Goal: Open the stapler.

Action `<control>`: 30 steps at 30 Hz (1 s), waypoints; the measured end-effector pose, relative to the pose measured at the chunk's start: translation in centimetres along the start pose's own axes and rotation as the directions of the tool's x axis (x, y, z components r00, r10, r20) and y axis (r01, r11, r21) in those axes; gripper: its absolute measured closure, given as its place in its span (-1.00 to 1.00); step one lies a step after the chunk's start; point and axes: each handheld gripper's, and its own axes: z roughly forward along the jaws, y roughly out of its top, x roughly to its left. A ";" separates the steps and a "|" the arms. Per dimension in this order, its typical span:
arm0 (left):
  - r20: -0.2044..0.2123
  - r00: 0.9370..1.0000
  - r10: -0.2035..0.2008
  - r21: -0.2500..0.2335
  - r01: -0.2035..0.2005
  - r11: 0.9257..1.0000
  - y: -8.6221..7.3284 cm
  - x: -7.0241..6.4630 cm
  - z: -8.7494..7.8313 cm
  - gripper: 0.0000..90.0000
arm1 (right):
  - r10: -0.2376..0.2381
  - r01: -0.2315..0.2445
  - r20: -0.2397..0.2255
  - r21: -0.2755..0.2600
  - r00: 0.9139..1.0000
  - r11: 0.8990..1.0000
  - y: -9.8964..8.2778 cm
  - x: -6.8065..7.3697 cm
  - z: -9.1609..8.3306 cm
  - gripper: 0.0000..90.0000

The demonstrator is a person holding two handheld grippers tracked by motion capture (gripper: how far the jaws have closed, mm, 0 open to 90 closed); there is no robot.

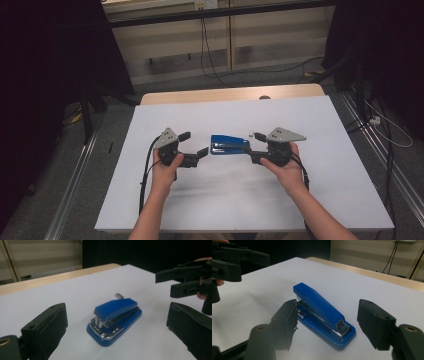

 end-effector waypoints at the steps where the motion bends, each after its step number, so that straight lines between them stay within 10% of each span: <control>1: 0.002 1.000 -0.005 0.003 0.005 1.000 0.0 0.0 0.2 -0.92 | -0.006 0.006 -0.006 0.005 1.000 1.000 0.0 0.0 0.2 -0.10; 23: -0.011 0.999 -0.032 0.016 0.032 0.999 0.7 1.5 2.1 -0.92 | -0.035 0.041 -0.097 0.067 0.995 0.997 0.8 0.6 3.1 0.98; 30: -0.019 0.999 -0.043 0.032 0.043 0.999 0.4 2.1 2.2 -0.92 | -0.050 0.062 -0.112 0.102 0.992 0.993 1.0 0.9 4.2 1.00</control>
